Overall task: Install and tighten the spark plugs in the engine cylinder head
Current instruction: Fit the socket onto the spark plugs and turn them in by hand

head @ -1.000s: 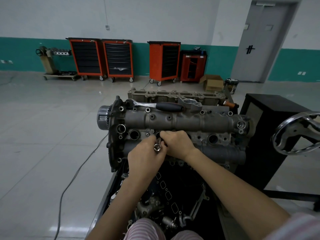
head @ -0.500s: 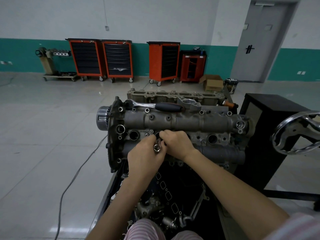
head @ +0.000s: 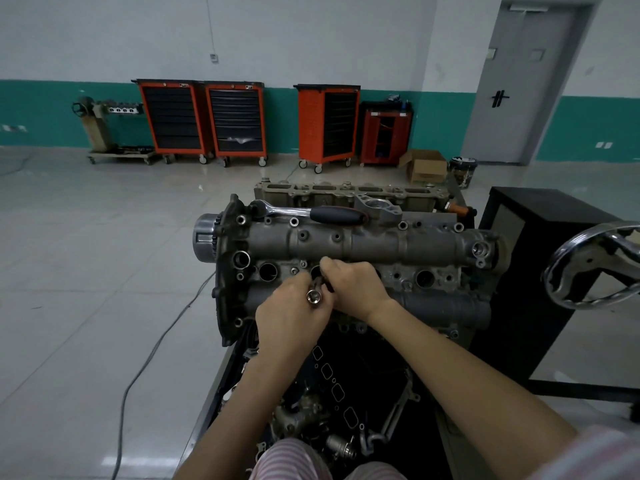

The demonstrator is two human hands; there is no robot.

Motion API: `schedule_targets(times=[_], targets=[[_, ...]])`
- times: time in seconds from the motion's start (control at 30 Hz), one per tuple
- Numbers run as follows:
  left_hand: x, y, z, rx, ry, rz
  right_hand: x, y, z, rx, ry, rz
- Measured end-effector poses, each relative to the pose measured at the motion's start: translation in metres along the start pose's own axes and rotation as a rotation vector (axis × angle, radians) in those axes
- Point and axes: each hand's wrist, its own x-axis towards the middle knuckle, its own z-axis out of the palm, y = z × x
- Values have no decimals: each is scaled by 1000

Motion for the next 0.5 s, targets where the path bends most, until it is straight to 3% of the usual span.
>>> schedule_targets(times=[0.3, 0.5], targets=[[0, 0, 0, 70, -26, -18, 0, 1, 0, -4, 34, -26], [2, 0, 0, -45, -25, 36, 1, -2, -3, 7, -56, 35]])
